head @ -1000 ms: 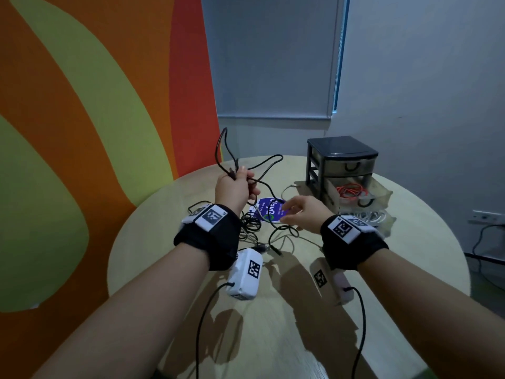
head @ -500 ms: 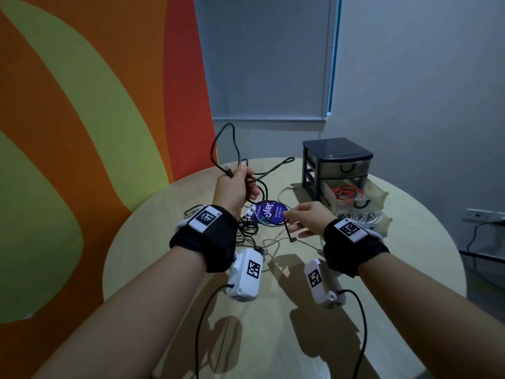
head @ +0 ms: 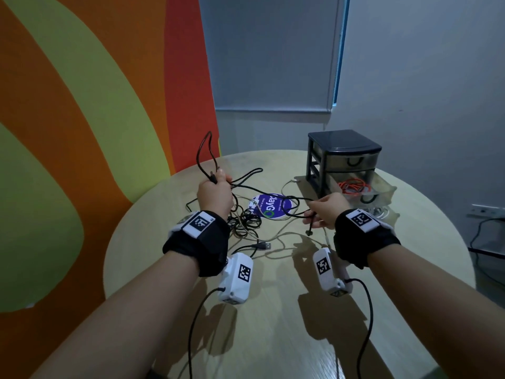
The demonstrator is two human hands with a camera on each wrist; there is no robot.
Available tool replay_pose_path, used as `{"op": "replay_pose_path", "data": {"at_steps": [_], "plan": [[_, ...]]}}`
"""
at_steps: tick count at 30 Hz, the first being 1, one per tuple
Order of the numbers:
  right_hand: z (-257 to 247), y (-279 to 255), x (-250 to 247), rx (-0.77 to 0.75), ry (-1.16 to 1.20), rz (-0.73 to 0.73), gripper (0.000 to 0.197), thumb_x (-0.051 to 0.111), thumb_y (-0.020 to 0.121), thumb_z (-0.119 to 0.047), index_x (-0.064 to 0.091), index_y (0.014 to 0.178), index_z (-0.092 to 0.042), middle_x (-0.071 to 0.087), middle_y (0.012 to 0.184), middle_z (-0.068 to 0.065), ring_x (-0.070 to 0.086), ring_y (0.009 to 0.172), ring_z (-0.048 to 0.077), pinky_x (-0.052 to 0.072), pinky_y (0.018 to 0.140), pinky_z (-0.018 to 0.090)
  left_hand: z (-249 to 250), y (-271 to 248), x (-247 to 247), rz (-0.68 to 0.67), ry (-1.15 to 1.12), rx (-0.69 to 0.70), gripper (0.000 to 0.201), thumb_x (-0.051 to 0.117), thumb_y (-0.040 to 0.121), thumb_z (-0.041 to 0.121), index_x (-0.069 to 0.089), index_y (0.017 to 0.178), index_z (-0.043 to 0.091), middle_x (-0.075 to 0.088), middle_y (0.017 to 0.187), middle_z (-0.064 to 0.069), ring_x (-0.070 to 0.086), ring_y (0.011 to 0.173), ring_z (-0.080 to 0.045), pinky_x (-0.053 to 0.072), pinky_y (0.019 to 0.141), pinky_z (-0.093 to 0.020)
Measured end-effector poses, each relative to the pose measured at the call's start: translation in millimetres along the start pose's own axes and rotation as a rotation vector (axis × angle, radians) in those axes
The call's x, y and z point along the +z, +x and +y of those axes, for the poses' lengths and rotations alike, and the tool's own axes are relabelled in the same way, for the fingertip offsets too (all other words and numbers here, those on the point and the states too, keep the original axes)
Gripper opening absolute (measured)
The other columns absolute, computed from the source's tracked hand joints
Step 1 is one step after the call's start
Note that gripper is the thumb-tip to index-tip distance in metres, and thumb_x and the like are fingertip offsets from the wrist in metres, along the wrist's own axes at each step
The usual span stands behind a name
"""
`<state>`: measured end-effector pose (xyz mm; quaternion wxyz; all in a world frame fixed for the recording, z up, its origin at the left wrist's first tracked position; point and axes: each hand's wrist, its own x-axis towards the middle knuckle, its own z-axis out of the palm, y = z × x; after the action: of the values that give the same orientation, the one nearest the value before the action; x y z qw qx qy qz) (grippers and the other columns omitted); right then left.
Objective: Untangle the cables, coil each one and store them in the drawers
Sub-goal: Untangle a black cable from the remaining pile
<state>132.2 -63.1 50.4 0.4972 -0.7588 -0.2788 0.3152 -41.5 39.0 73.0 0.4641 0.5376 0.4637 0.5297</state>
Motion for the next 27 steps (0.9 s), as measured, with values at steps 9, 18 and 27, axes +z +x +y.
{"op": "replay_pose_path", "data": {"at_steps": [9, 18, 27], "plan": [[-11, -8, -5, 0.056, 0.392, -0.141, 0.029, 0.036, 0.091, -0.003, 0.055, 0.069, -0.006, 0.056, 0.069, 0.007, 0.060, 0.057, 0.014, 0.049, 0.060, 0.024, -32, 14, -3, -0.021, 0.312, -0.143, 0.028, 0.050, 0.093, 0.024, 0.067, 0.088, 0.002, 0.067, 0.100, -0.026, 0.064, 0.092, -0.042, 0.052, 0.080, -0.042], [-22, -22, 10, 0.146, 0.693, -0.208, 0.035, 0.020, 0.089, 0.005, 0.036, 0.062, -0.011, 0.031, 0.052, 0.006, 0.028, 0.050, 0.017, 0.027, 0.055, 0.025, -33, -7, 5, -0.252, 0.436, -0.107, 0.081, 0.068, 0.080, 0.041, 0.022, 0.141, 0.016, 0.055, 0.127, -0.017, 0.061, 0.104, -0.031, 0.049, 0.092, -0.034], [-32, -32, 22, 0.119, 0.609, -0.247, 0.033, 0.020, 0.089, -0.001, 0.031, 0.061, -0.014, 0.024, 0.059, 0.004, 0.020, 0.049, 0.015, 0.028, 0.045, 0.021, -10, -38, 17, -0.656, 0.619, 0.099, 0.036, 0.054, 0.087, 0.054, 0.069, 0.097, 0.024, 0.065, 0.101, -0.004, 0.055, 0.085, -0.016, 0.042, 0.070, -0.027]]}}
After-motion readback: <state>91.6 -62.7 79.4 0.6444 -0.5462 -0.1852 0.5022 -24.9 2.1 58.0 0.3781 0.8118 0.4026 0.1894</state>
